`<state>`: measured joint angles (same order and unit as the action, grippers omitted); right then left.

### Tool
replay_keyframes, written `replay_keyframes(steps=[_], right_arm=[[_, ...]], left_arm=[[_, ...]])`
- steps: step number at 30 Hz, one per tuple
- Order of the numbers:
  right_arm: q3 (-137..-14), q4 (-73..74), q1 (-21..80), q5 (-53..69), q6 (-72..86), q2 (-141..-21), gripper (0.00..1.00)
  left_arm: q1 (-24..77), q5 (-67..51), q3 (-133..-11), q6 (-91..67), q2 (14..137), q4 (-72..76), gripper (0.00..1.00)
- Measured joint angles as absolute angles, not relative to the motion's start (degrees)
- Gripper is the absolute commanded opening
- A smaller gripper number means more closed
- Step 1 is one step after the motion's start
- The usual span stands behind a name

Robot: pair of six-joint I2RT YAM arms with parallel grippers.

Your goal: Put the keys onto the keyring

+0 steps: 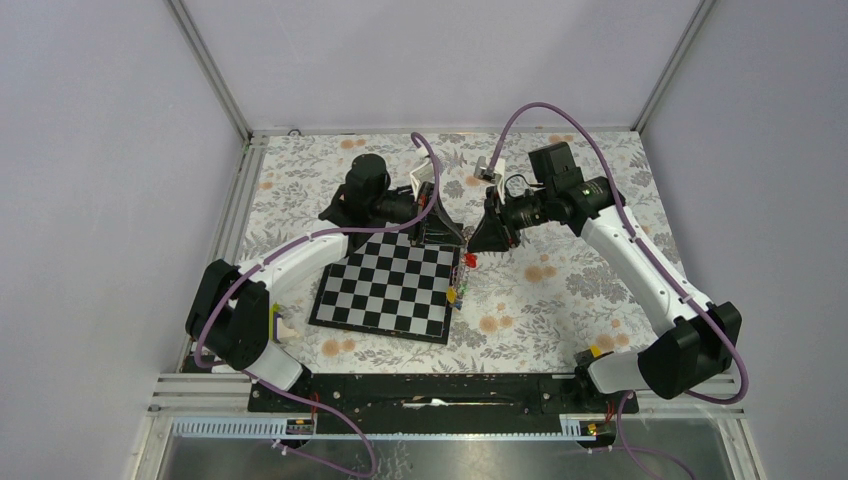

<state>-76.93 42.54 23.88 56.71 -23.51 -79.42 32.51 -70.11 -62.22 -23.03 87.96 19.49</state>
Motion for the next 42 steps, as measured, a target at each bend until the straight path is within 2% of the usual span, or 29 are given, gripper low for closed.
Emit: replay_keyframes(steps=[5, 11, 14, 18, 19, 24, 27, 32, 42], right_arm=[[-76.9, 41.9, 23.9, 56.7, -23.0, -79.6, 0.22], [-76.9, 41.4, 23.9, 57.1, -22.6, -79.7, 0.05], [-76.9, 41.5, 23.9, 57.1, -22.6, -79.7, 0.0], [-76.9, 41.6, 23.9, 56.8, -22.9, -79.7, 0.0], [-76.9, 41.7, 23.9, 56.6, -23.0, -79.7, 0.0], [-77.4, 44.8, 24.0, 54.5, -24.9, -79.7, 0.0], [-79.1, 48.4, 25.0, 50.8, -26.4, -80.1, 0.0], [-83.4, 53.4, 28.0, 46.4, -28.3, -82.4, 0.0], [-89.5, 60.5, 30.4, 41.3, -29.8, -87.6, 0.0]], left_arm=[[32.5, -70.1, -62.2, -23.1, 88.0, 20.1, 0.0], [32.5, -70.1, -62.2, -23.2, 88.0, 20.3, 0.0], [32.5, -70.1, -62.2, -23.2, 88.0, 20.3, 0.0], [32.5, -70.1, -62.0, -23.2, 88.0, 20.4, 0.0], [32.5, -70.0, -61.8, -22.9, 88.0, 20.4, 0.02], [32.6, -69.6, -61.8, -19.2, 87.9, 17.8, 0.28], [32.4, -69.1, -62.3, -14.8, 87.9, 12.8, 0.38], [32.3, -68.4, -63.0, -9.2, 87.6, 7.7, 0.44], [32.4, -67.9, -63.0, -7.2, 87.3, 6.1, 0.45]])
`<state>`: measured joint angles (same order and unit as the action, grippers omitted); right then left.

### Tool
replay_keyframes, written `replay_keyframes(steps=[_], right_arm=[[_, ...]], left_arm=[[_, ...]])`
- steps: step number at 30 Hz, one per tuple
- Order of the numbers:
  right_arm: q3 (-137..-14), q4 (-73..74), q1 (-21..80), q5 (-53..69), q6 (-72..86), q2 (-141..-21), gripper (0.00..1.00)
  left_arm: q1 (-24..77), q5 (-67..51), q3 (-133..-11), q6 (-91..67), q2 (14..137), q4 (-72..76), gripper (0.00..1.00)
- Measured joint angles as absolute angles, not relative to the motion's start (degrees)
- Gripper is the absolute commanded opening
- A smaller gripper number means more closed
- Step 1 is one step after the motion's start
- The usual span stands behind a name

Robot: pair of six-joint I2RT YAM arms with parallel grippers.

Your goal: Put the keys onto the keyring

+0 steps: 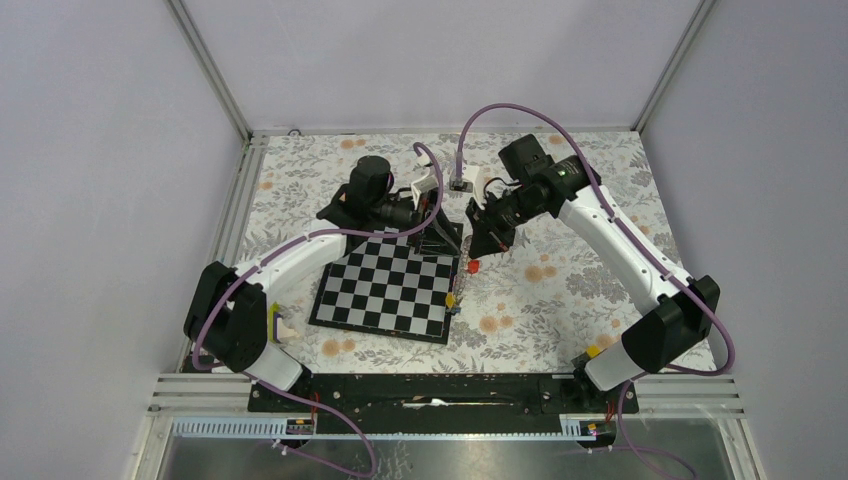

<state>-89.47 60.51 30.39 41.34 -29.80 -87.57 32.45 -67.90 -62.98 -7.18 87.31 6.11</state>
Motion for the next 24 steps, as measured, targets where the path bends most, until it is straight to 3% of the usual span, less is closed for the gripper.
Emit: replay_keyframes(steps=[24], right_arm=[[-90.9, 60.9, 31.0, 41.0, -29.7, -88.5, 0.0]], left_arm=[[33.2, -68.5, -57.7, -18.1, 87.3, 21.5, 0.3]])
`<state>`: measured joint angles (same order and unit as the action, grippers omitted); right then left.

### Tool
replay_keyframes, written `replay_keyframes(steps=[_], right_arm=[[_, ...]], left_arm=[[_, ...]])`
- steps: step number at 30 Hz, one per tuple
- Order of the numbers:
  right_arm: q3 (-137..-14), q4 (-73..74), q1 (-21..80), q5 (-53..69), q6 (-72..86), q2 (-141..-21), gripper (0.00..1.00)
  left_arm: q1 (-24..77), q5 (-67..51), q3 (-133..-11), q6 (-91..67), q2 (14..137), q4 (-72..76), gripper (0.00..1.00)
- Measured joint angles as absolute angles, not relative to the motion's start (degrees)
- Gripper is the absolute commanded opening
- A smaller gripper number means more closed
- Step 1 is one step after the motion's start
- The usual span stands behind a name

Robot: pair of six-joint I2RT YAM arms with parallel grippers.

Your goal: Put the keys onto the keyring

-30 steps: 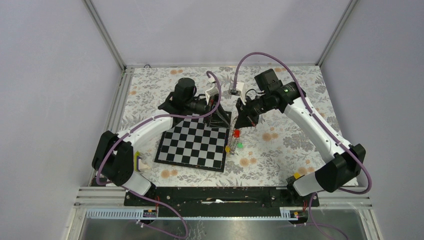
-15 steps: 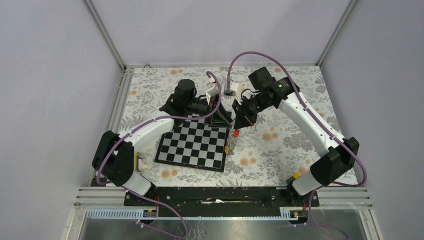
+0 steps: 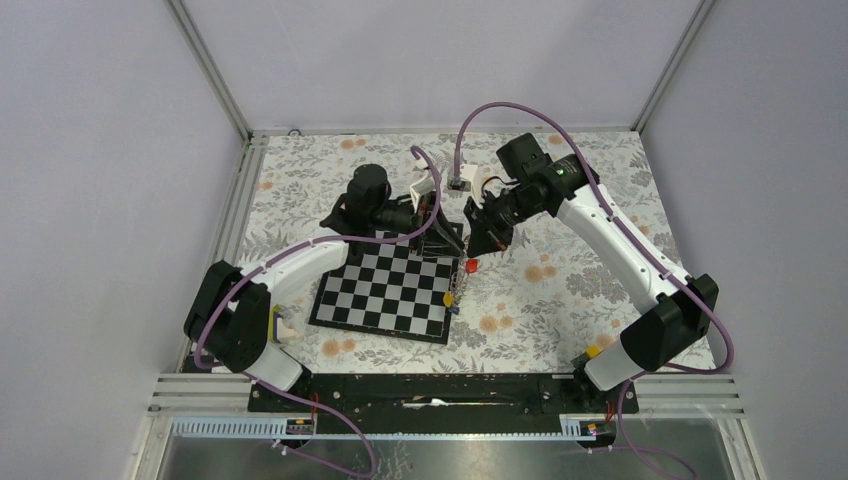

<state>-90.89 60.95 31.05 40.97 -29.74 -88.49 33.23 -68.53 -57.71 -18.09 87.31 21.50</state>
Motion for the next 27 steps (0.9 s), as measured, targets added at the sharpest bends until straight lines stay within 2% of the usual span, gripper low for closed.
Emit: replay_keyframes(steps=[8, 15, 27], right_arm=[[-90.3, 60.7, 31.0, 41.0, -29.7, -88.5, 0.0], [-90.3, 60.5, 31.0, 41.1, -29.6, -88.5, 0.0], [-89.7, 59.8, 31.0, 41.2, -29.6, -88.2, 0.0]], left_arm=[[33.2, -68.6, -57.6, -20.2, 87.3, 24.1, 0.21], [33.2, -68.6, -57.6, -21.1, 87.3, 24.5, 0.29], [33.2, -68.7, -56.5, -21.1, 87.3, 25.4, 0.28]])
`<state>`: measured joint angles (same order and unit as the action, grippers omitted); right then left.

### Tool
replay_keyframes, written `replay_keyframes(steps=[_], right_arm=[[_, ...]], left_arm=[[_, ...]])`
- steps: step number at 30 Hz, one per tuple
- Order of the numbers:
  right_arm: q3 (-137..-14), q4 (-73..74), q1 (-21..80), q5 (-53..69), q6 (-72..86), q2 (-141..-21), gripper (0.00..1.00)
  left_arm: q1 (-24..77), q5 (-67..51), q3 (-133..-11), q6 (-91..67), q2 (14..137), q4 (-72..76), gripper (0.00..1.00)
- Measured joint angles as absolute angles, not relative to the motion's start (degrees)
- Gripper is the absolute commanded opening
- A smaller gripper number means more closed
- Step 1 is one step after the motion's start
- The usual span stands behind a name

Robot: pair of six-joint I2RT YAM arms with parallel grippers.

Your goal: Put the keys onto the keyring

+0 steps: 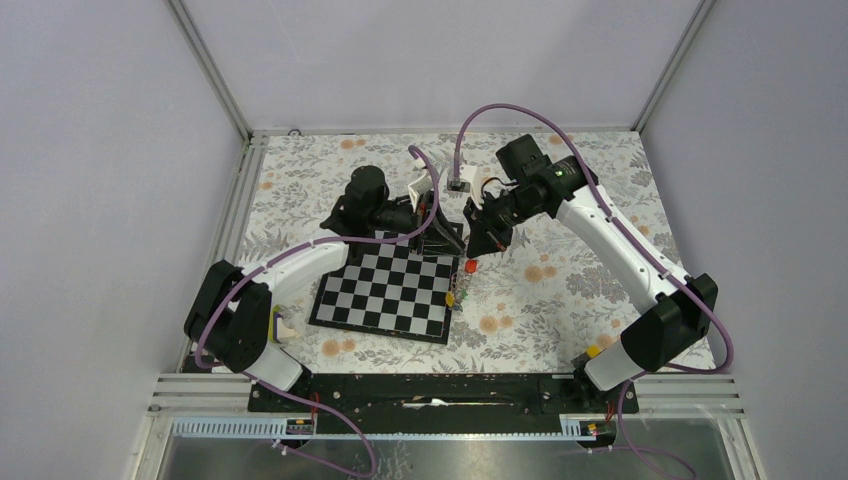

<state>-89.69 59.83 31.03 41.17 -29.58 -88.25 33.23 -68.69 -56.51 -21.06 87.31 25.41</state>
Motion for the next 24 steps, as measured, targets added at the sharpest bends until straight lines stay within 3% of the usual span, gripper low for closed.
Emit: replay_keyframes(steps=[10, 24], right_arm=[[-89.4, 59.5, 31.0, 41.7, -29.5, -87.9, 0.0], [-89.2, 59.2, 30.0, 43.0, -29.2, -87.6, 0.0]], left_arm=[[33.2, -68.7, -56.5, -21.1, 87.3, 25.5, 0.15], [33.2, -68.6, -56.5, -21.2, 87.3, 25.6, 0.16]])
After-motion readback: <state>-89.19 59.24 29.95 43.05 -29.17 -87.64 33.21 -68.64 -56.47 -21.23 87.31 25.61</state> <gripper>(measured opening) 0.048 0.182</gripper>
